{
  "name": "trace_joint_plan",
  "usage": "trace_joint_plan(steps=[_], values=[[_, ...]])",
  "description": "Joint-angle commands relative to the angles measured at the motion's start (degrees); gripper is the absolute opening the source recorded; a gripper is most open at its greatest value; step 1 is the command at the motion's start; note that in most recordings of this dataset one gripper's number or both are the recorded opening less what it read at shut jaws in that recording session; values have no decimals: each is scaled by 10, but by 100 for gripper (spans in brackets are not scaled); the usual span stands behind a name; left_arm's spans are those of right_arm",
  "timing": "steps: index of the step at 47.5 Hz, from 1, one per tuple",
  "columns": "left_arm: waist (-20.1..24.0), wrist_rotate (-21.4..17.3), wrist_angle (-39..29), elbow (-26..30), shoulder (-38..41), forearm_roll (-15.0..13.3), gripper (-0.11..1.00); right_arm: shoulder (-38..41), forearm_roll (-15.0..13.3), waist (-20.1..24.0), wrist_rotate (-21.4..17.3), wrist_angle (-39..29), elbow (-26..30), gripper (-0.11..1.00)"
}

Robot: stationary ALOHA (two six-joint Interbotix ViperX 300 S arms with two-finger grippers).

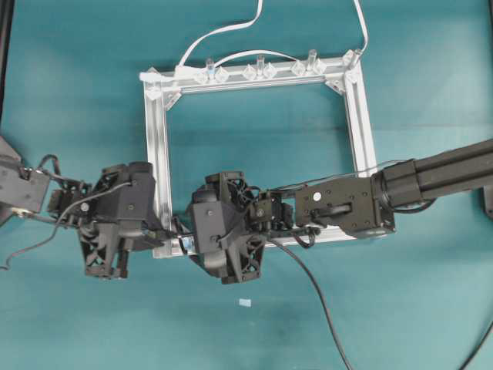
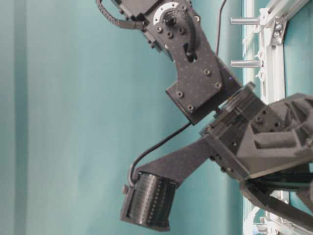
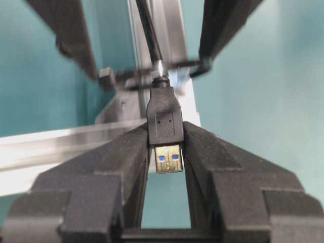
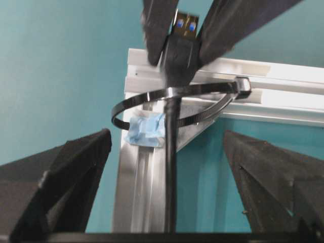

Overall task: Insert the wire through the string loop located on the left side.
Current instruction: 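Pull the cable through the loop leftward with the left gripper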

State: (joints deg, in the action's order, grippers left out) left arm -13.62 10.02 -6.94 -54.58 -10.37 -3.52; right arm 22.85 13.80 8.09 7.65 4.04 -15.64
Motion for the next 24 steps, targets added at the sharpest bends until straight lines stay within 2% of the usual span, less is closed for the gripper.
trace_joint_plan(steps=[1,9,24], values=[[-4,4,-11,0,-20,0,20,-13,-1,1,-1,2,4,94],[-10,6,-26,-12,-42,0,20,-13,-1,0,-1,1,4,94],[-27,39,-49,-41,-80,0,20,-13,-2,0,-1,2,3,94]])
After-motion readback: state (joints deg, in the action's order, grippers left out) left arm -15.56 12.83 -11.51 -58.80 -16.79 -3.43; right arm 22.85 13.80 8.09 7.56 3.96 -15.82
